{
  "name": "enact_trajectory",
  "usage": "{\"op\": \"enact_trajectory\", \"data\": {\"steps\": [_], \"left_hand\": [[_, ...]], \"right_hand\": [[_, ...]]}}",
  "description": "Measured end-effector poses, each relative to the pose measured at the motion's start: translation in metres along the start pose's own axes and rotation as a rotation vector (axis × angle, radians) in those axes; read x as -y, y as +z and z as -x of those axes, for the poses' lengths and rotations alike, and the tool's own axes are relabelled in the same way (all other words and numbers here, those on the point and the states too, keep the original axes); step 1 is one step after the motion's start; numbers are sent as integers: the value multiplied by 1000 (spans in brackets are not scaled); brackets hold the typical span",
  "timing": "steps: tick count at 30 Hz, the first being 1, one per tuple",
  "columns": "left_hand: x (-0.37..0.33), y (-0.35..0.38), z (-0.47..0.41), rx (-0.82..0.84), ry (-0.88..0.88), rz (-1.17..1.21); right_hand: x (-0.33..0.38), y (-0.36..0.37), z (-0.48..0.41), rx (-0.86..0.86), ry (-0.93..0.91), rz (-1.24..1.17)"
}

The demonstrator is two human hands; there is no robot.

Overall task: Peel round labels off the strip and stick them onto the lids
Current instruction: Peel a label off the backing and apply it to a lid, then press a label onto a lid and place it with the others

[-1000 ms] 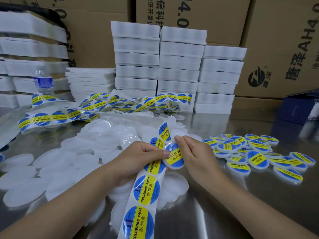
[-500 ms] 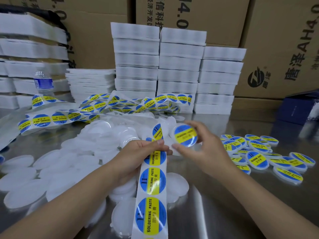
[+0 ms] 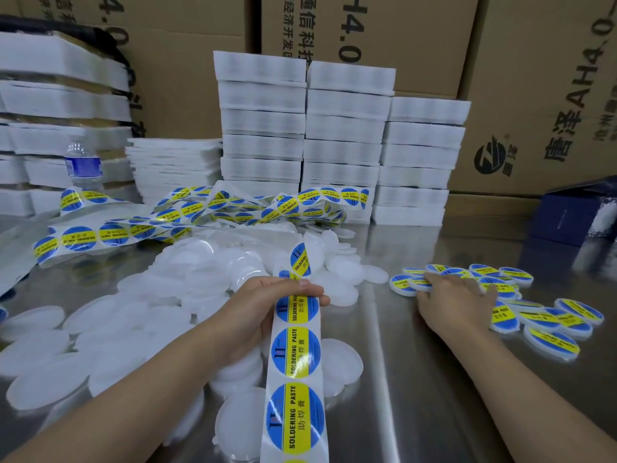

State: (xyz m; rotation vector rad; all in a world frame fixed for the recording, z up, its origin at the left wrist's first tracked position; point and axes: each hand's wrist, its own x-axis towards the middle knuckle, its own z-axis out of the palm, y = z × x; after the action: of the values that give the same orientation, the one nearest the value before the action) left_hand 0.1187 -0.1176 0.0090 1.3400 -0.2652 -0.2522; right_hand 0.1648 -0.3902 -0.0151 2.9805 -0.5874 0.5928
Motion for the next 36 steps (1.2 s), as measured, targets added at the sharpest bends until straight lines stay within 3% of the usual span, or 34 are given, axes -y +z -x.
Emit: {"op": "enact_trajectory", "data": {"steps": [3,6,10,13,16,22,25,31,36], "left_hand": [[1,-1,-1,-6,19,18],[1,-2,-1,14,16,9],[2,-3,-2,44,-13,-62],[2,-3,-3,52,-25,-76],[3,-3,-4,59,-24,-89],[4,-2,-3,47,-2,-100],[3,-3,-2,42,4,-103],[5,-4,-5,-15,17,-117],[7,-5,-8,-139,75,-151]], "right_hand": [[-7,-3,-3,63,166,147],[-8,-7,-5,42,180,132],[6,-5,-3,-68,-122,-60],[19,4,5,90,-401,-192],[22,7,9,246,-455,-250],[27,3,6,296,-484,-180],[31,1,6,226,-487,-214],[33,2,22,-91,-558,-245],[41,-7,33,-92,-701,-344]]}}
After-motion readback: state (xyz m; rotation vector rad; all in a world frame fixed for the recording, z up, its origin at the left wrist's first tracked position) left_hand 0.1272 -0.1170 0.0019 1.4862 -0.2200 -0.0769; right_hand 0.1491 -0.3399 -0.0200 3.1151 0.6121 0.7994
